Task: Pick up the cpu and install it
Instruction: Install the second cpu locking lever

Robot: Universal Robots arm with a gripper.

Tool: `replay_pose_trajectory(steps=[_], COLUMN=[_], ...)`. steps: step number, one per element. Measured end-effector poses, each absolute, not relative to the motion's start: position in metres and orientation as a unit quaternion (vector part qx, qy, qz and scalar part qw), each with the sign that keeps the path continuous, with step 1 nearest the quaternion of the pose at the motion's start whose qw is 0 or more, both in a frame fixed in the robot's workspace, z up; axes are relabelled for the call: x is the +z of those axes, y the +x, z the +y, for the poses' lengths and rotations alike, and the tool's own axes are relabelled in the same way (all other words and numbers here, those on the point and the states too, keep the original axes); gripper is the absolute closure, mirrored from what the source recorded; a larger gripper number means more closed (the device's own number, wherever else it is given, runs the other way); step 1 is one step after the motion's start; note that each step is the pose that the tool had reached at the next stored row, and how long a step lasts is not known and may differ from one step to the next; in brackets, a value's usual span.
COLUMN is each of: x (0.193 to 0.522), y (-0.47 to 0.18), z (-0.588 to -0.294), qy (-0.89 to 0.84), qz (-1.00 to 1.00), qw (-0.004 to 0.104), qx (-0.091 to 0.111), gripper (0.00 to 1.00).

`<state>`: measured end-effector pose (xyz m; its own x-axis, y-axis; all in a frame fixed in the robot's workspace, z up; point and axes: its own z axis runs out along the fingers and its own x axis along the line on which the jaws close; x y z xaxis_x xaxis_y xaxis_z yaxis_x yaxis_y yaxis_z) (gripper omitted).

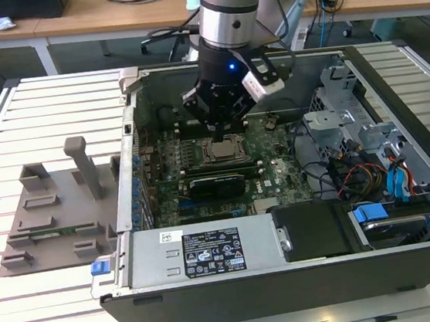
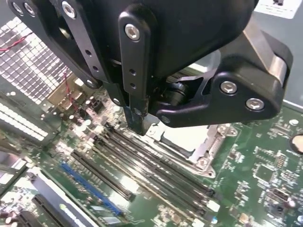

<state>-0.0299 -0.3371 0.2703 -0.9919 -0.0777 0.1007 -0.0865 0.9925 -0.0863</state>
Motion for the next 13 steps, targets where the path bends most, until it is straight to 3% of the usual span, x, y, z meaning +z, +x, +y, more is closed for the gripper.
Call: replay_pose_trajectory(steps=[5,13], x=[0.27,0.273], y=[-0.024,-0.017], z=[-0.334,-0.331], qy=[0.042,0.043], qz=[-0.998,-0.998], qw=[0.049,0.048], qx=[0.025,0.01], gripper=[0.89,0.89])
